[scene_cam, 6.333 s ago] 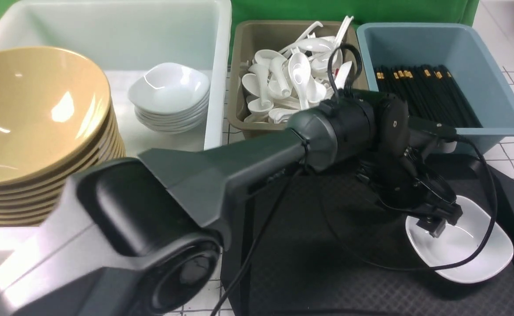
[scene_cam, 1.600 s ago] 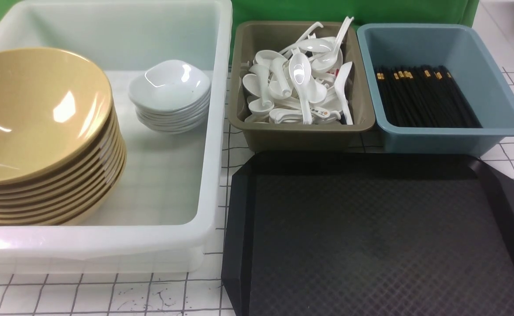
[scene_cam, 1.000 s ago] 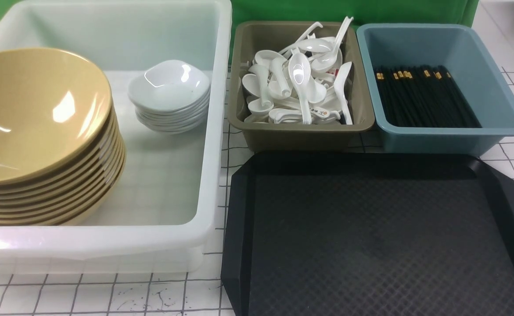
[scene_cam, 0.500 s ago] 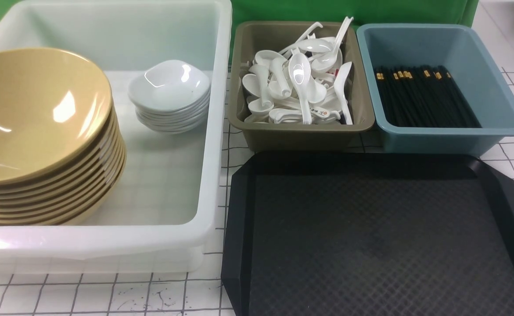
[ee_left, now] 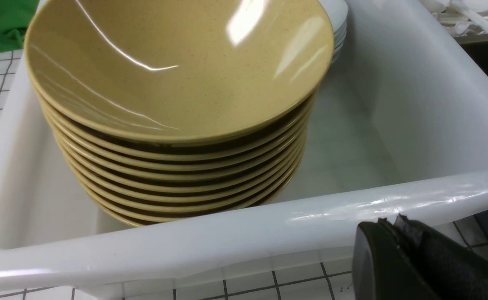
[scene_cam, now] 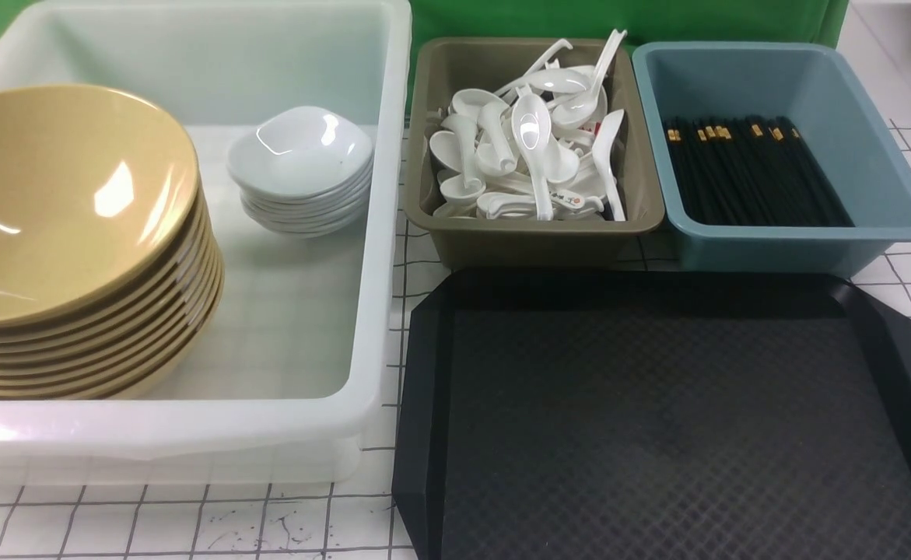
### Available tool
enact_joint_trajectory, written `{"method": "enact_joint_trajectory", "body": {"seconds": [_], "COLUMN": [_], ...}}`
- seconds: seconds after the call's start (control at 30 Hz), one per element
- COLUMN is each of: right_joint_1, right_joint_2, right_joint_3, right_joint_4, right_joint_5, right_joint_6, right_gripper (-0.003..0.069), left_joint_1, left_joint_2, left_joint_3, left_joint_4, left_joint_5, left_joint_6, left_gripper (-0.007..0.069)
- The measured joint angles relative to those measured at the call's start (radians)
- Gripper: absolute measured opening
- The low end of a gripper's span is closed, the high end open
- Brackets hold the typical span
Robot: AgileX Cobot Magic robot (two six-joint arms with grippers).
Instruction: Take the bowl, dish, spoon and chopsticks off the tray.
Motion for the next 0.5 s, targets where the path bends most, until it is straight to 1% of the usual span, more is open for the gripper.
{"method": "enact_joint_trajectory", "body": {"seconds": [0.5], "right_joint_1": [0.000], "right_joint_2": [0.000], "right_joint_3": [-0.001], "right_joint_4": [-0.001], "right_joint_5": [0.002], "right_joint_6": [-0.001], "right_gripper": [0.0042], "left_joint_1": [0.000], "left_joint_2": [0.000], "left_joint_3": [0.000], "left_joint_4": [0.000], "left_joint_5": [0.000], "left_joint_6": [0.000], "left_gripper": [-0.0006]}}
